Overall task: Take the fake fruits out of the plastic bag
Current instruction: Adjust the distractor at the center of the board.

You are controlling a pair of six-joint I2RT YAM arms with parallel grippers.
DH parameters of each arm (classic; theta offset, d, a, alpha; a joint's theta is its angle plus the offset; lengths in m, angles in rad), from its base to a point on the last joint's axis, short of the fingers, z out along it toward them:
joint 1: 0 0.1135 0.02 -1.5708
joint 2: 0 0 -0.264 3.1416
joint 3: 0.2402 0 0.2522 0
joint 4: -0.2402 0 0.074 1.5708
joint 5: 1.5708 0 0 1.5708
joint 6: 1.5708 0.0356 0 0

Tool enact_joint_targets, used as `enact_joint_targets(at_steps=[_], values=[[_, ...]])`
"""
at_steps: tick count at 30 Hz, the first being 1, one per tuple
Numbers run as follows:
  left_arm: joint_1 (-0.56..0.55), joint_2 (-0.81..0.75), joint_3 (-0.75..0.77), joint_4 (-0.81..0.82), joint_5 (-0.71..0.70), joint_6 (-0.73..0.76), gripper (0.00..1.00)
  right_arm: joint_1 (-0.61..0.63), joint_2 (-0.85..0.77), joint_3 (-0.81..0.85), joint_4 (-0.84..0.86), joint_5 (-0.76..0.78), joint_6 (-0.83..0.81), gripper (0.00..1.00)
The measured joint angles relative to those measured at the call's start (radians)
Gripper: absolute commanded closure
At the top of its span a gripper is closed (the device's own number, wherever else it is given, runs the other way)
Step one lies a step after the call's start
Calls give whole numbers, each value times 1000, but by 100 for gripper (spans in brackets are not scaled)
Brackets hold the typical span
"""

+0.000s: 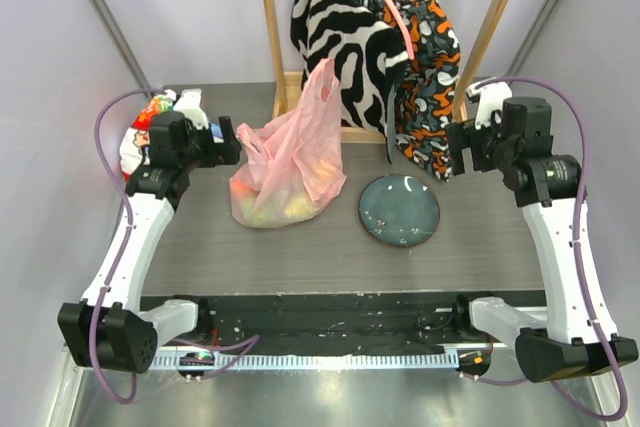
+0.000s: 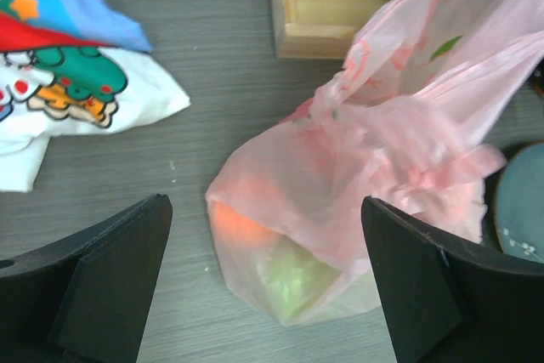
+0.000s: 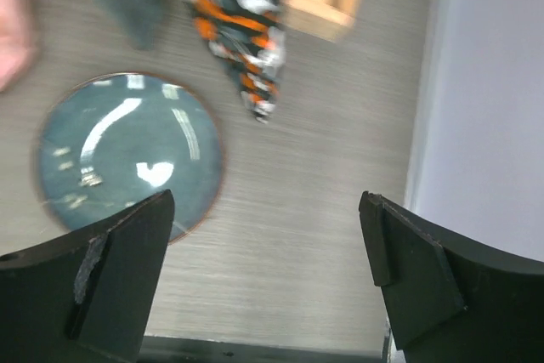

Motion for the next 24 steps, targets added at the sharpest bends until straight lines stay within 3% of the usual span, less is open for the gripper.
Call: enact_joint_targets(at_steps=[5, 10, 15, 17, 18, 24], values=[[-5, 66, 189, -87, 94, 35, 0, 0, 77, 140, 2, -336, -75, 7], [-14, 211, 577, -216, 229, 109, 0, 54, 253, 291, 160, -546, 58, 16], [-32, 253, 666, -269, 304, 161, 0, 127, 463, 394, 347, -560, 255, 18], [-56, 268, 663, -289, 314, 184, 5, 162, 539, 435, 375, -541, 310, 19], [-72, 278, 662, -298, 312, 192, 12, 179, 563, 444, 383, -534, 334, 19], [-167, 323, 616, -342, 149, 185, 6, 316, 603, 449, 426, -476, 418, 21]])
